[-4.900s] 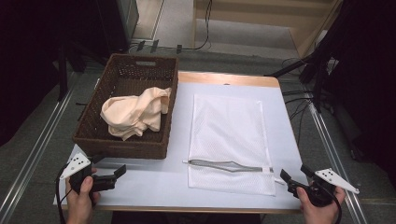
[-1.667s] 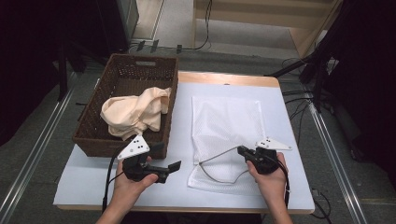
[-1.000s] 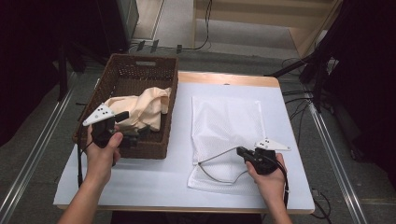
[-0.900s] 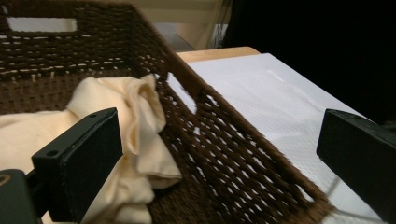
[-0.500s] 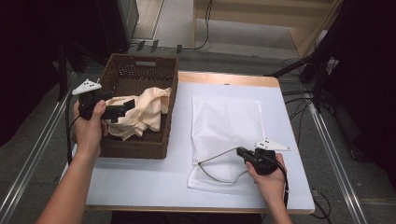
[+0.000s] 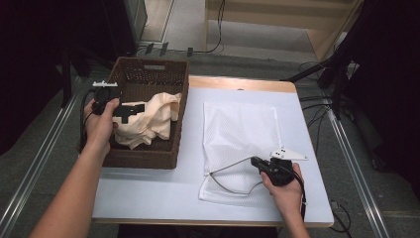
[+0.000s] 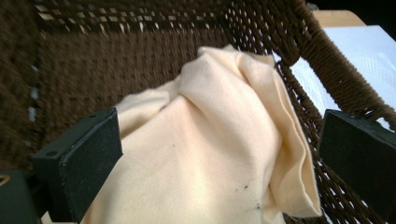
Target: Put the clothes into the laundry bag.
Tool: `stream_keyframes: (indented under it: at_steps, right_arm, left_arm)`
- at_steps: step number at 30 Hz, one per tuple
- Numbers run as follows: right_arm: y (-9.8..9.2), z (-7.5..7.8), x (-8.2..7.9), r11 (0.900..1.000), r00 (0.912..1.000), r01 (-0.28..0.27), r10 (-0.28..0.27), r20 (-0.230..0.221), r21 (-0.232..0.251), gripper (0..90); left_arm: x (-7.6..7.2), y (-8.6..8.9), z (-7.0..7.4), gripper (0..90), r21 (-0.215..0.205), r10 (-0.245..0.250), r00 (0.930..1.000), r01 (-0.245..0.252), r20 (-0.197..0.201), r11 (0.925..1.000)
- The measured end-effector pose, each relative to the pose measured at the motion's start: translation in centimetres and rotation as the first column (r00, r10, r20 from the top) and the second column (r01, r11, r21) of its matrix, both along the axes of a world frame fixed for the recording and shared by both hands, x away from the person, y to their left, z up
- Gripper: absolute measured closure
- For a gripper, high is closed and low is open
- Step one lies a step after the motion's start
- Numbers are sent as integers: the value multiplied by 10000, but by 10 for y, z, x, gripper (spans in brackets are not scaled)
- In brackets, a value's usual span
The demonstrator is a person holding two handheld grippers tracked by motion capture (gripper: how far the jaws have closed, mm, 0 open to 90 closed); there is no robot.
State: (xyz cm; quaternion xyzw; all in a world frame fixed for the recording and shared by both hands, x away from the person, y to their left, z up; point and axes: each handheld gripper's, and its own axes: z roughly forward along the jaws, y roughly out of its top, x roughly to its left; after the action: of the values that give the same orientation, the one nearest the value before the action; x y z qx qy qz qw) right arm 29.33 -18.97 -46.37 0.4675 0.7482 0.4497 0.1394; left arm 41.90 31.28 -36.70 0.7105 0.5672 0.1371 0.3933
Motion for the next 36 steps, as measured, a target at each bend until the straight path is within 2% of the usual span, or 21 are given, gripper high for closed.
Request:
stream_keyframes:
  at_steps: [2,6,9,11,12,13,16,17,18,21,22,26,28,29,30,31,32,33,34,35,36]
  right_arm:
    - [0,0,0,10000,10000,-27,27,-11,-13,883]
    - [-2,0,0,10000,10000,-25,25,14,-8,883]
    - [-2,-1,0,10000,10000,-19,19,-5,-7,883]
    - [-2,-1,0,10000,10000,-27,27,5,-23,883]
    - [-2,-1,0,10000,10000,-52,52,7,-23,883]
    - [-2,-1,0,10000,10000,-54,54,4,-29,883]
    - [-1,-1,0,10000,10000,-54,54,-27,-53,883]
    - [-1,-2,0,10000,10000,-58,58,-34,-58,883]
    - [-1,-2,0,10000,10000,-57,57,-35,-62,883]
    - [-1,-2,0,9999,10000,-63,63,-21,-98,883]
    - [-1,-2,0,9999,10000,-68,68,-8,-114,883]
    - [-1,-2,0,9999,10000,-66,66,-32,-130,883]
    - [-2,-3,0,9999,10000,-86,86,-29,-124,883]
    - [-3,-3,0,9999,10000,-87,86,-38,-141,883]
    - [-3,-4,0,9998,10000,-81,80,-42,-154,883]
    - [-3,-4,1,9998,10000,-86,86,-35,-160,883]
    - [-3,-4,1,9998,9999,-103,102,-43,-152,883]
    - [-3,-4,1,9998,9999,-103,102,-43,-152,883]
    - [-3,-4,1,9998,9999,-106,105,-41,-146,883]
    - [-3,-4,1,9998,9999,-106,105,-56,-141,883]
    - [-4,-3,0,9999,9999,-99,98,-25,-128,883]
  left_arm:
    - [4,1,-4,6,-153,70,9995,-75,-322,9999]
    - [11,2,-14,5,142,125,9927,-109,-1202,9998]
    - [15,2,-19,6,158,292,9865,-270,-1610,9995]
    - [16,2,-20,6,199,291,9851,-261,-1698,9995]
    - [19,-1,-24,6,431,187,9798,-103,-1991,9990]
    - [19,-1,-24,6,431,187,9798,-103,-1991,9990]
    - [23,-2,-32,6,472,151,9618,-22,-2734,9989]
    - [26,0,-37,6,414,273,9529,-155,-3020,9990]
    - [27,0,-39,6,351,305,9483,-205,-3158,9992]
    - [31,1,-48,5,378,572,9247,-464,-3763,9982]
    - [32,1,-49,5,455,608,9194,-467,-3885,9979]
    - [35,-6,-52,4,888,723,9066,-386,-4158,9953]
    - [35,-10,-53,9,1307,693,9045,-151,-4209,9913]
    - [34,-12,-51,58,1822,841,9046,-72,-4178,9832]
    - [33,-13,-49,168,2395,1045,9082,-49,-4052,9709]
    - [32,-15,-46,319,2658,1091,9159,-26,-3864,9640]
    - [32,-15,-43,630,2434,892,9197,71,-3824,9699]
    - [32,-16,-40,630,1863,489,9192,269,-3906,9821]
    - [33,-16,-39,784,1336,103,9181,466,-3963,9899]
    - [34,-17,-37,846,1086,-110,9232,570,-3843,9924]
    - [35,-19,-34,855,846,-329,9356,667,-3514,9942]
